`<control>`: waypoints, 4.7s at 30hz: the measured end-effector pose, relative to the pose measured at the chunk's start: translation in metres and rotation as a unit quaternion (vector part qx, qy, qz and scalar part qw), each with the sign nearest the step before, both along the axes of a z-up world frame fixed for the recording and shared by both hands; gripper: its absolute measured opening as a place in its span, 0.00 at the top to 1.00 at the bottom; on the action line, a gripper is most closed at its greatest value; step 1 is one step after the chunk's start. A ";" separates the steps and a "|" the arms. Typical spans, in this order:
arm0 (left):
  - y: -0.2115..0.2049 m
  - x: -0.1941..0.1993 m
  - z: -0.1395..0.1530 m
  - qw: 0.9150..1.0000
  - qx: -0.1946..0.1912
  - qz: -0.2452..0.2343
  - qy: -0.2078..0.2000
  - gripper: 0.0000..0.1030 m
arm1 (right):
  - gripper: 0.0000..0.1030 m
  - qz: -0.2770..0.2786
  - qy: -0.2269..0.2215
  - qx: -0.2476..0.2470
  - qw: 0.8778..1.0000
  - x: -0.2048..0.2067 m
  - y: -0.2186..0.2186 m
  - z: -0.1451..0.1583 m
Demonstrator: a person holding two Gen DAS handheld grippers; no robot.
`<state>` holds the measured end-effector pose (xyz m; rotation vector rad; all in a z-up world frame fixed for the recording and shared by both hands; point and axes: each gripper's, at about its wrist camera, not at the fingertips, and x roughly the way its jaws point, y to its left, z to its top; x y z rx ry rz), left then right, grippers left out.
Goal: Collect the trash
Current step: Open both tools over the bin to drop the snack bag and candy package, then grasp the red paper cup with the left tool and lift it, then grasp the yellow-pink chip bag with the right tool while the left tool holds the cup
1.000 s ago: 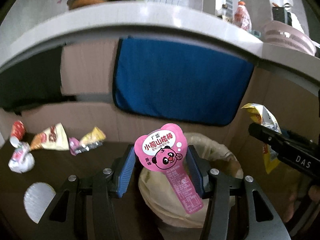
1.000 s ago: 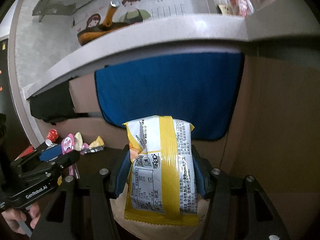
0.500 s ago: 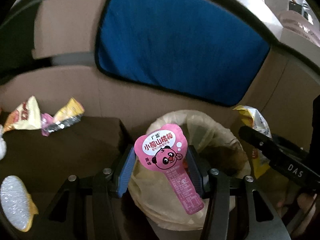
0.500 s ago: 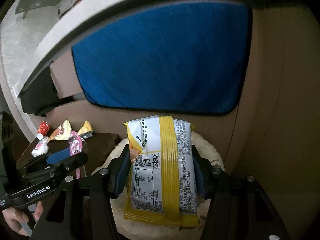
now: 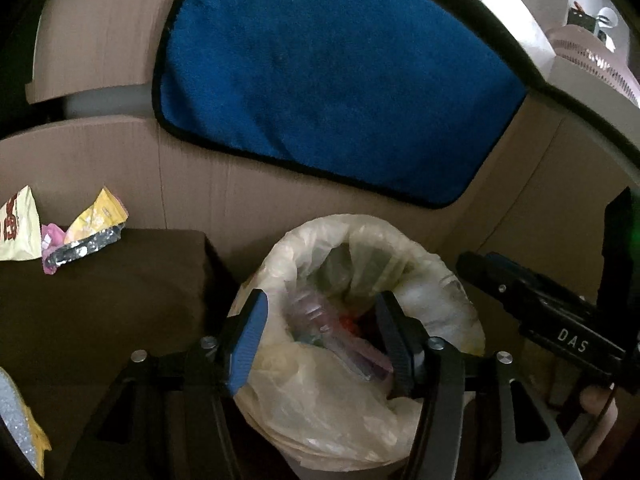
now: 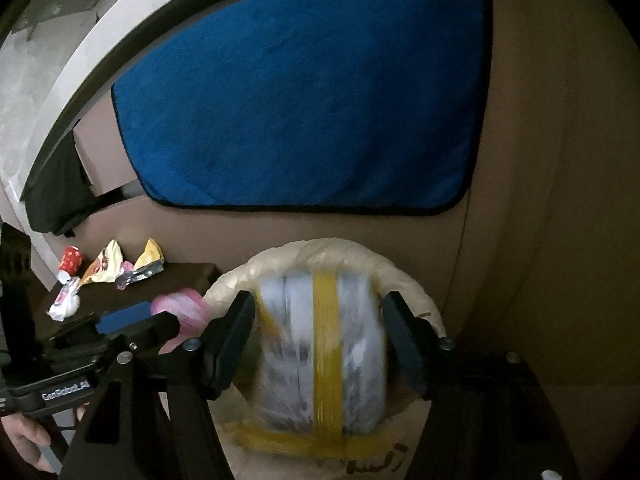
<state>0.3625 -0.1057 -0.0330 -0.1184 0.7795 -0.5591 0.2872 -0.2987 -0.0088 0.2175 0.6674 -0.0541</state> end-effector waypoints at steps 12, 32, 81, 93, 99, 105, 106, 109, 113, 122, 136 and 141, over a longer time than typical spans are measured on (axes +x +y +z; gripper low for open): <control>0.023 -0.031 0.032 0.999 0.021 0.018 -0.037 0.44 | 0.32 -0.012 -0.023 -0.009 1.000 -0.024 0.011 0.022; 0.171 -0.088 0.065 0.991 0.023 0.116 -0.056 0.44 | 0.31 0.052 -0.060 -0.055 0.995 -0.062 0.116 0.060; 0.486 0.156 -0.046 0.925 -0.028 0.370 0.077 0.41 | 0.49 0.238 0.058 -0.029 0.969 0.054 0.311 -0.051; 0.442 0.032 0.007 0.949 -0.002 0.316 -0.014 0.43 | 0.49 0.178 0.044 -0.011 0.983 0.075 0.284 -0.048; 0.437 -0.040 0.007 0.958 -0.021 0.287 0.004 0.44 | 0.47 0.109 0.045 0.042 0.992 0.121 0.265 -0.048; 0.431 -0.087 -0.004 0.964 -0.037 0.257 0.050 0.44 | 0.47 0.048 0.048 0.028 0.997 0.164 0.262 -0.053; 0.432 -0.093 -0.005 0.965 -0.036 0.254 0.048 0.44 | 0.47 0.041 0.059 0.032 0.997 0.172 0.260 -0.058; 0.435 -0.104 -0.003 0.967 -0.031 0.249 0.038 0.44 | 0.47 0.025 0.087 0.084 0.992 0.191 0.252 -0.072; 0.438 -0.112 -0.009 0.968 -0.043 0.242 0.051 0.44 | 0.89 0.060 0.110 0.110 0.986 0.203 0.256 -0.080; 0.425 -0.133 -0.021 0.966 -0.064 0.240 0.066 0.44 | 0.91 0.190 0.084 0.076 0.975 0.122 0.287 -0.052; 0.364 -0.175 -0.019 0.975 -0.017 0.216 0.055 0.44 | 0.81 0.278 0.104 0.040 0.954 -0.032 0.267 -0.037; 0.356 -0.181 -0.013 0.975 -0.018 0.215 0.047 0.44 | 0.46 0.288 0.038 -0.011 0.957 -0.048 0.264 -0.020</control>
